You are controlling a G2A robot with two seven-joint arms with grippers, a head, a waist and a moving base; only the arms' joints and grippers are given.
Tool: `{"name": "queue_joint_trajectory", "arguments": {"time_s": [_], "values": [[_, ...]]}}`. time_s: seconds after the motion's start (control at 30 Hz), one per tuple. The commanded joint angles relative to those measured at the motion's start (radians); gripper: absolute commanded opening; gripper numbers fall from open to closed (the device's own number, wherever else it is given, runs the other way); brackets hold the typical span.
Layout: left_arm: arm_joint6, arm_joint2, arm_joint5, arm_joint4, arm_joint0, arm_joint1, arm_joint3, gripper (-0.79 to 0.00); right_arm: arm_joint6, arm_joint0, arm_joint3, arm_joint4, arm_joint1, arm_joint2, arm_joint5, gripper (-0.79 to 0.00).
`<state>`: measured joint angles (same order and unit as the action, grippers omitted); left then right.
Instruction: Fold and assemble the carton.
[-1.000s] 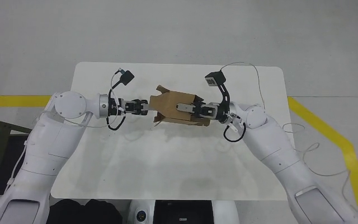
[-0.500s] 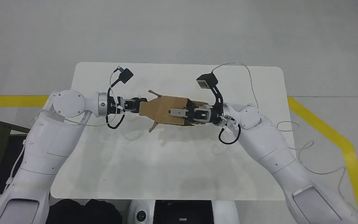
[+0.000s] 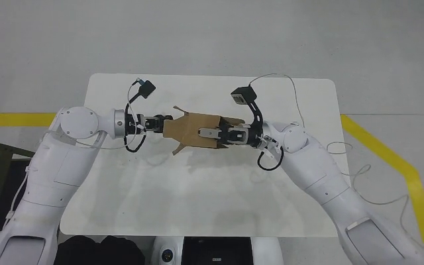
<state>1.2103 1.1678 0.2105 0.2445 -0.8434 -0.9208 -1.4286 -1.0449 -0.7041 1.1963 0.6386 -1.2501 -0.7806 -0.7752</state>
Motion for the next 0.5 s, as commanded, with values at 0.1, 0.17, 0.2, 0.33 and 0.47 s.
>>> {"name": "queue_joint_trajectory", "arguments": {"time_s": [0.1, 0.17, 0.2, 0.33, 0.47], "values": [[0.001, 0.004, -0.002, -0.002, -0.002, 0.002, 0.006, 0.000, 0.023, 0.003, -0.026, 0.002, 0.003, -0.016, -0.023, -0.785], [0.001, 0.007, -0.003, -0.012, -0.006, 0.003, 0.010, 0.000, 0.038, 0.002, -0.039, 0.001, 0.004, -0.028, -0.038, -0.785], [0.001, 0.008, -0.003, -0.016, -0.009, 0.004, 0.011, 0.000, 0.043, 0.002, -0.043, -0.001, 0.005, -0.032, -0.043, -0.785], [0.019, 0.005, -0.003, -0.046, -0.023, 0.008, 0.005, 0.000, 0.062, 0.000, -0.061, -0.003, 0.005, -0.051, -0.062, -0.785], [0.052, -0.009, -0.010, -0.046, -0.033, 0.009, -0.012, 0.000, 0.081, -0.001, -0.072, -0.017, 0.001, -0.059, -0.070, -0.785]]}}
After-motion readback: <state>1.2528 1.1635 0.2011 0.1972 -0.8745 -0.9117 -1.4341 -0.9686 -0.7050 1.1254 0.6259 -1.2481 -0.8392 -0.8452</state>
